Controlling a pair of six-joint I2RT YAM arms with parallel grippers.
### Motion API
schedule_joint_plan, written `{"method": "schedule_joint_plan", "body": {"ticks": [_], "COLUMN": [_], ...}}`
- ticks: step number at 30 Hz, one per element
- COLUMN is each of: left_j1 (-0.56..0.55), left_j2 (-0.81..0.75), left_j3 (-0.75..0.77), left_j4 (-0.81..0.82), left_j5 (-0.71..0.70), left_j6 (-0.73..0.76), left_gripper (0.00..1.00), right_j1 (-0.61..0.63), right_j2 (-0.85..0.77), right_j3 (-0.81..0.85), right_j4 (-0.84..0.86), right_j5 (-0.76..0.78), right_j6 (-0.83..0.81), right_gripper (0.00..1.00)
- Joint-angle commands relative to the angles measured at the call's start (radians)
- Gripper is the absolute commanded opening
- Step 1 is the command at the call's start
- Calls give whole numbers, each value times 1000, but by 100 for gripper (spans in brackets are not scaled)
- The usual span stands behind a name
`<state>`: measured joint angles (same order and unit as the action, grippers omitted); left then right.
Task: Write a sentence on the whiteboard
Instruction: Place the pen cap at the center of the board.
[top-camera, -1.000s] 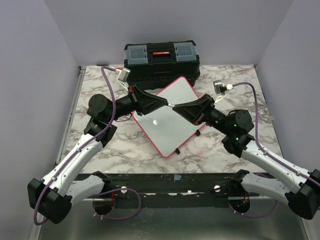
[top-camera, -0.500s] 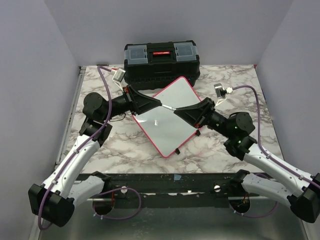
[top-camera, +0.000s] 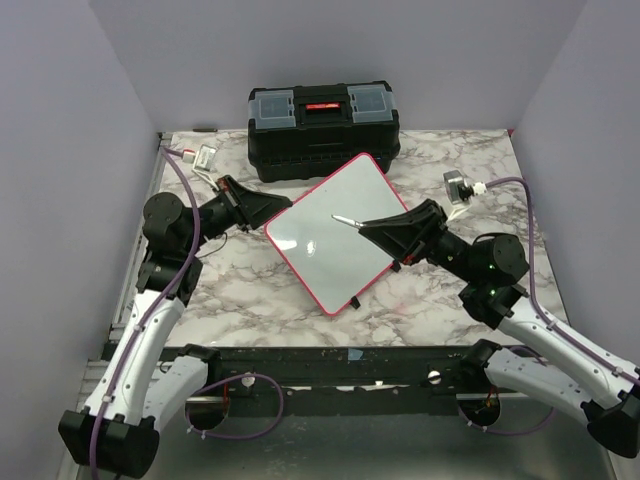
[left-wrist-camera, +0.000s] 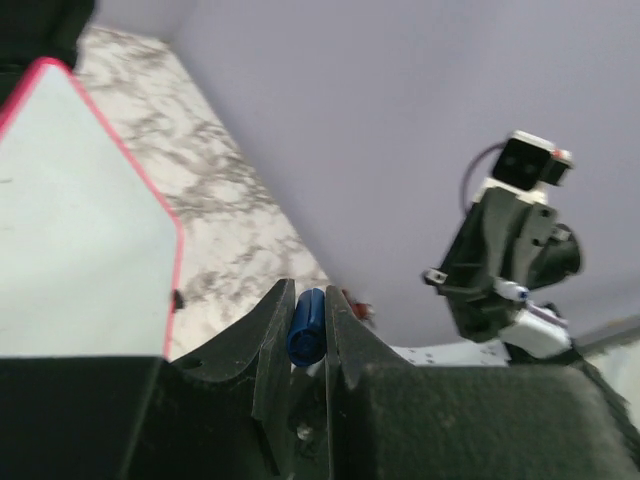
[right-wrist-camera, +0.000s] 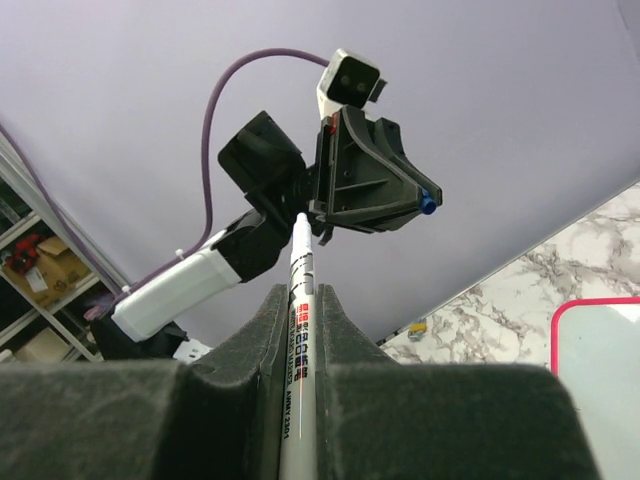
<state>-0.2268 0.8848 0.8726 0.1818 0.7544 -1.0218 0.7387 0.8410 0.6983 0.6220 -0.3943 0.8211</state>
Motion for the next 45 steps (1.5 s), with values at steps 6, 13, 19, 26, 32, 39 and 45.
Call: {"method": "schedule_joint_plan", "body": {"ticks": [6, 13, 19, 26, 32, 39, 45], "left_j1": [52, 53, 55, 60, 74, 121, 161], "left_j2": [-159, -248, -280, -261, -201, -112, -48], "left_j3": [-51, -208, -324, -460, -520, -555, -563], "left_j4": [-500, -617, -629, -541, -512, -477, -470], "left_j5": [-296, -543, -712, -784, -840, -820, -804], "left_j6": [262, 233, 207, 100, 30, 6, 2], "left_gripper": [0, 0, 0, 0, 0, 3, 6], "right_j1": [5, 4, 5, 5, 5, 5, 5], "right_j2": [-17, -44, -92, -102, -109, -95, -84], "right_j3": [4, 18, -5, -6, -24, -25, -30], "right_j4": [-74, -176, -262, -339, -363, -391, -398], "right_j5": [-39, -2, 65, 104, 128, 136, 143], "right_j6": [-45, -72, -79, -100, -97, -107, -110], "right_gripper": [1, 1, 1, 1, 1, 1, 1]}}
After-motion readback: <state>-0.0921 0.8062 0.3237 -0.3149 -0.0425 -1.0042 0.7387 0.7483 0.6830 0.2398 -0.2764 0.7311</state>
